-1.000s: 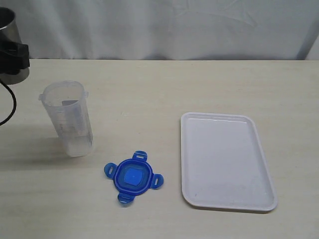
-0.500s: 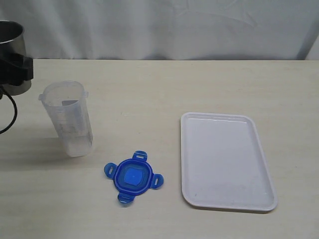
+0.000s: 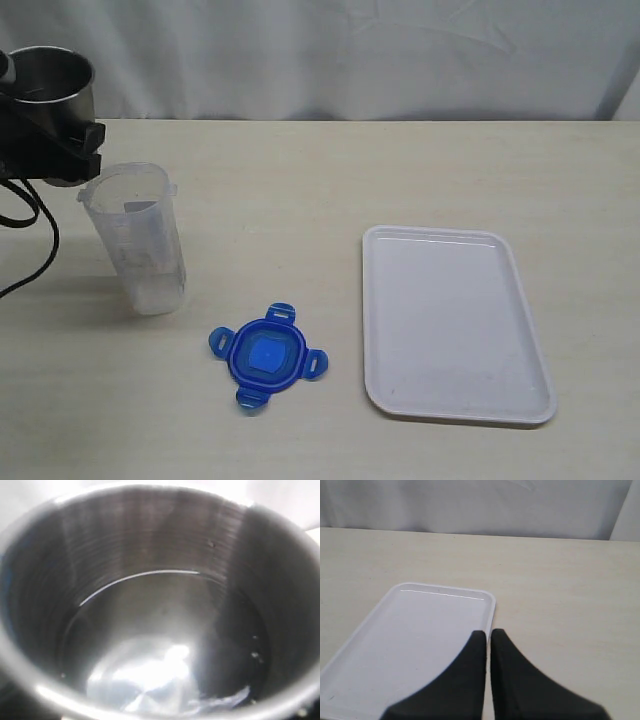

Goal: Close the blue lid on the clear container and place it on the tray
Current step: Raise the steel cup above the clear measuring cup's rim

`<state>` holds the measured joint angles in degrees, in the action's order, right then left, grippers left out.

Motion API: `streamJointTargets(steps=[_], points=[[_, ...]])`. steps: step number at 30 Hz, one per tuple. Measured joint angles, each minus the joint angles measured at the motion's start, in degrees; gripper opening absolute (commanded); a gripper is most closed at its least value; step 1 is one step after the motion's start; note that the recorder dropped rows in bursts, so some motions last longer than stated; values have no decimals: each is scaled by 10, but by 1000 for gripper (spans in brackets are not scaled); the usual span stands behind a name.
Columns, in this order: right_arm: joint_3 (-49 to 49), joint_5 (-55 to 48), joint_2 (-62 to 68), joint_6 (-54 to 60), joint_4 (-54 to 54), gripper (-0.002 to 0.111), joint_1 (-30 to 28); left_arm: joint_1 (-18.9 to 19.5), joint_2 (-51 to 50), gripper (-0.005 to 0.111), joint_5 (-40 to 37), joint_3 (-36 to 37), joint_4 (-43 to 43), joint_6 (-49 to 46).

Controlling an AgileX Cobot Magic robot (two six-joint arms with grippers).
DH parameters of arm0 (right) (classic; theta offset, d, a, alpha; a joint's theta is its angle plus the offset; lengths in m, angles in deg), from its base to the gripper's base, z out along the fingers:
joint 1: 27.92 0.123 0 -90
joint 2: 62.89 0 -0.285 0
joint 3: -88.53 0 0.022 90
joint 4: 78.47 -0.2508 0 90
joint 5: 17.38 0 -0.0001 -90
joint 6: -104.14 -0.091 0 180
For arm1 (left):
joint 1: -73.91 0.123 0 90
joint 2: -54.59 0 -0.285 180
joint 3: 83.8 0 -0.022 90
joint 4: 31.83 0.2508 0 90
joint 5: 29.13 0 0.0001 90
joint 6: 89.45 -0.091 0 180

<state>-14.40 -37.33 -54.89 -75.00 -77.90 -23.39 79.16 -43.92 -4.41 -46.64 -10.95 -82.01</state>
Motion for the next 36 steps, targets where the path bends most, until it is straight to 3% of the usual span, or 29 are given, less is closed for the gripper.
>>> streamJointTargets(steps=[6,24,36], points=[[0,0,0,0,0,4,0,0,-15,0,32,0,47,-29],[0,0,0,0,0,4,0,0,-15,0,52,0,58,-162],[0,0,0,0,0,4,0,0,4,0,81,0,59,-164]])
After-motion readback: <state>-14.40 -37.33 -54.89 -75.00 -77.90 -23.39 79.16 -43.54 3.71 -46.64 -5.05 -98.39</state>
